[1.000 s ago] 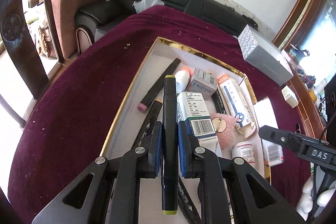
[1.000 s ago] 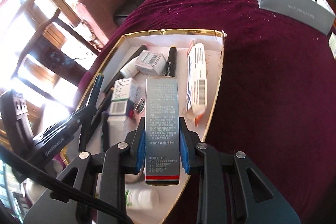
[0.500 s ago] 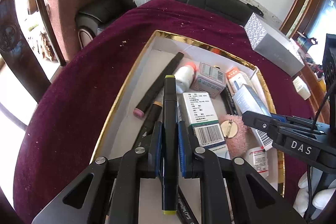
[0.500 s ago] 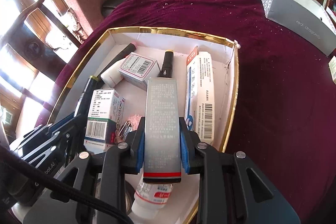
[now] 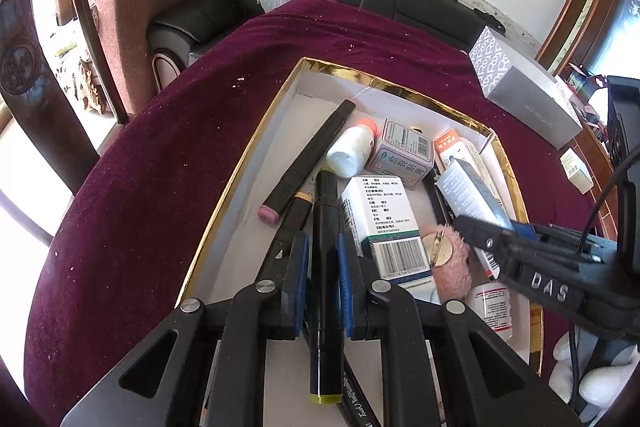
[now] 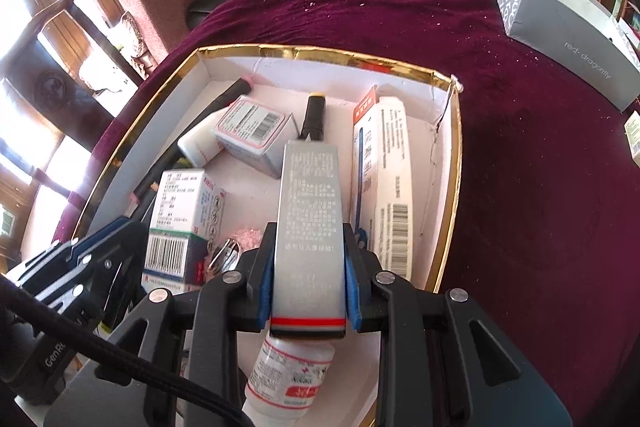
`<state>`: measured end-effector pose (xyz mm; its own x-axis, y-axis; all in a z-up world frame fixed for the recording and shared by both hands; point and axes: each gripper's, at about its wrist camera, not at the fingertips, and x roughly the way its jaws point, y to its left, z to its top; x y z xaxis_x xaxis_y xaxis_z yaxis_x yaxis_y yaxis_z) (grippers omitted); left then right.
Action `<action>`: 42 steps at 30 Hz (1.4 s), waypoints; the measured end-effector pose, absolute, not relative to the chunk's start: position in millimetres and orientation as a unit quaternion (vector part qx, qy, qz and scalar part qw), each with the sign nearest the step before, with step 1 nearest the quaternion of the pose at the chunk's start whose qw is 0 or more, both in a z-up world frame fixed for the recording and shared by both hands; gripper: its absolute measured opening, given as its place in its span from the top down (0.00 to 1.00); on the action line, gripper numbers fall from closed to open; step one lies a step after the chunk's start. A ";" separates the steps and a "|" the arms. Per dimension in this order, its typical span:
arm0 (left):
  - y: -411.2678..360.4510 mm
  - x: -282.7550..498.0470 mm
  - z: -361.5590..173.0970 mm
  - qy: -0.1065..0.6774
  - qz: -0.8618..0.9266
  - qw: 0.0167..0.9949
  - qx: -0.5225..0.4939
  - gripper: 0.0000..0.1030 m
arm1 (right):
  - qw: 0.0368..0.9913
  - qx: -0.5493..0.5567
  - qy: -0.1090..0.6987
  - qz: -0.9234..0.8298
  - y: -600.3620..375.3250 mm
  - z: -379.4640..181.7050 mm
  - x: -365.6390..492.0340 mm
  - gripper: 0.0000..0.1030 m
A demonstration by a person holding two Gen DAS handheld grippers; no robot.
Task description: Organize objects
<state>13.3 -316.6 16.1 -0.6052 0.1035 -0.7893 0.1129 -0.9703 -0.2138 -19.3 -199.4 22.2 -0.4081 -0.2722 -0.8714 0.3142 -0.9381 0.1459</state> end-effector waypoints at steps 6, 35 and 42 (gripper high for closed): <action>-315.2 14.6 17.8 0.115 -0.891 0.010 0.440 0.89 | 0.179 0.522 0.033 -0.833 -200.8 18.3 -3.2 0.70; -328.3 122.1 95.5 0.168 -0.950 -0.002 0.262 0.02 | 0.149 0.377 0.003 -0.914 -161.8 65.0 103.6 0.27; -309.5 138.9 83.4 0.117 -0.948 0.064 0.289 0.02 | 0.152 0.365 0.031 -0.918 -165.6 67.2 123.1 0.24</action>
